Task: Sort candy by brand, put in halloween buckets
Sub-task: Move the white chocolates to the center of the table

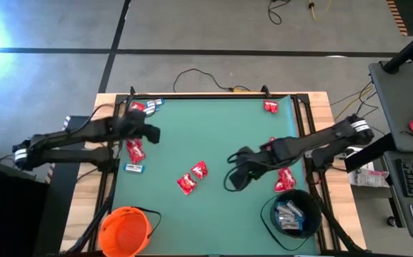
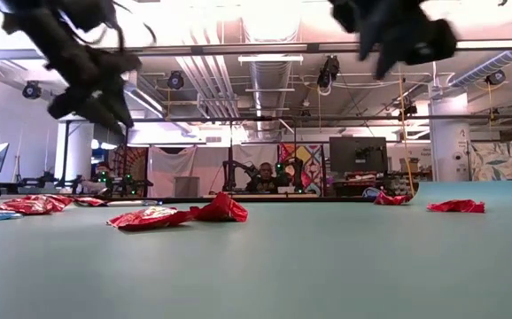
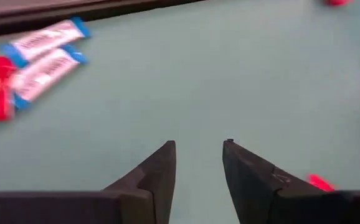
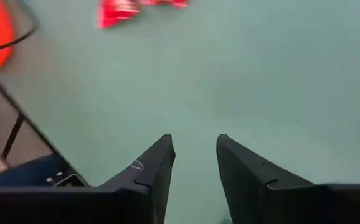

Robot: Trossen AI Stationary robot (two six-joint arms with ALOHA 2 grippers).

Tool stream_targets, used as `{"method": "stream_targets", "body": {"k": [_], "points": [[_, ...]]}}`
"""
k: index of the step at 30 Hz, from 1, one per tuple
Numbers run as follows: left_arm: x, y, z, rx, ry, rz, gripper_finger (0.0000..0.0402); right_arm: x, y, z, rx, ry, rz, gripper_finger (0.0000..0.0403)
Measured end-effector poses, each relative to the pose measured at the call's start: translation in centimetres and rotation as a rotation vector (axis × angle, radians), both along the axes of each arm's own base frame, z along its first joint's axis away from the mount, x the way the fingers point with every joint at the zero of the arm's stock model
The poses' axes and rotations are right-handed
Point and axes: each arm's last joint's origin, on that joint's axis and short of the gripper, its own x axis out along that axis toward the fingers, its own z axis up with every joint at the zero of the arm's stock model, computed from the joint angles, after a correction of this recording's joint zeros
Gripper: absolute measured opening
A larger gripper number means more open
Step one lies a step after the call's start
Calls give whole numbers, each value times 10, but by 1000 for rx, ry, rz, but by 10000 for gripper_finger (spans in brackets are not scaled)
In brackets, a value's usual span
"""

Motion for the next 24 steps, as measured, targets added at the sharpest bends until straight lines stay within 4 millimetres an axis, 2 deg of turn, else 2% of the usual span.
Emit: {"method": "stream_targets", "body": {"k": [5,9,12,16,20,24], "points": [[12,41,-4,-23,143,13,140,32,13,8,-27,-61,119,148],[17,78,-20,-114,280,16,144,50,26,32,-62,-150,209,171],[21,101,-30,-196,372,9,144,56,32,50,-124,-203,243,183],[32,114,-34,-241,537,-77,144,53,40,68,-179,-205,235,192],[44,128,-35,-213,653,-163,144,44,54,80,-237,-229,188,197],[59,137,-30,-215,731,-262,144,35,65,83,-265,-209,105,195]]}}
